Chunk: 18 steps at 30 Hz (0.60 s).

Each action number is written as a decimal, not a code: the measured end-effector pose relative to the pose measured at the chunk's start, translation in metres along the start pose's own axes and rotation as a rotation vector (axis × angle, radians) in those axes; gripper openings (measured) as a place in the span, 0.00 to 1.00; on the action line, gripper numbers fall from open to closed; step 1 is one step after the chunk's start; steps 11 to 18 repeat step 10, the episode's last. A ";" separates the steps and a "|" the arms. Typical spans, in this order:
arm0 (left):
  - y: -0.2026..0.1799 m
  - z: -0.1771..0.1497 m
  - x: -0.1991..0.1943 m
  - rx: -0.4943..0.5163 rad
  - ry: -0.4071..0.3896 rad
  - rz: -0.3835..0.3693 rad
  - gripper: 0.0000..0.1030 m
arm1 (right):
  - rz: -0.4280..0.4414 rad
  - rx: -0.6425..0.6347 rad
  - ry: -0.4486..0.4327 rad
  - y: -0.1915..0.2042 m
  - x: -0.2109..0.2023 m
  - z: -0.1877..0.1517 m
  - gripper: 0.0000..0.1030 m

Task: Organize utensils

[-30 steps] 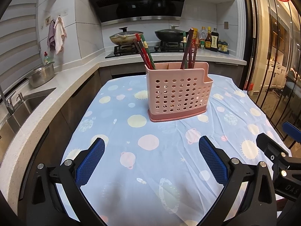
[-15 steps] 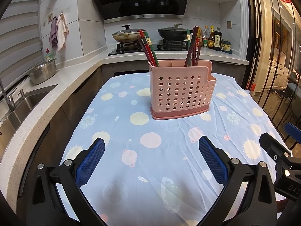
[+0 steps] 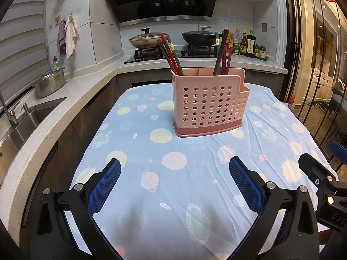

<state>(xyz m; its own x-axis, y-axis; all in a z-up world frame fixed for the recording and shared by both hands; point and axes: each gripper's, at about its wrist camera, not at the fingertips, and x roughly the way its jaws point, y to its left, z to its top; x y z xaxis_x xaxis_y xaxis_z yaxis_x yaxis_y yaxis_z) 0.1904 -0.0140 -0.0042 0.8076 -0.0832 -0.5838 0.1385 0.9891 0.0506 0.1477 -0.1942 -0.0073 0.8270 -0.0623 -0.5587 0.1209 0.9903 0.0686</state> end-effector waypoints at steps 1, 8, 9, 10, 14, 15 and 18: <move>0.000 0.000 0.000 0.000 -0.001 0.001 0.93 | -0.001 0.000 0.000 0.000 0.000 0.000 0.93; 0.004 0.000 0.002 -0.015 0.002 0.008 0.93 | -0.012 0.000 -0.003 0.000 0.002 -0.001 0.93; 0.004 0.000 0.002 -0.015 0.001 0.009 0.93 | -0.013 0.001 -0.003 -0.001 0.002 -0.001 0.93; 0.005 0.000 0.002 -0.015 0.001 0.007 0.93 | -0.013 0.000 -0.003 -0.001 0.003 -0.001 0.93; 0.005 0.000 0.002 -0.015 0.001 0.007 0.93 | -0.013 0.000 -0.003 -0.001 0.003 -0.001 0.93; 0.005 0.000 0.002 -0.015 0.001 0.007 0.93 | -0.013 0.000 -0.003 -0.001 0.003 -0.001 0.93; 0.005 0.000 0.002 -0.015 0.001 0.007 0.93 | -0.013 0.000 -0.003 -0.001 0.003 -0.001 0.93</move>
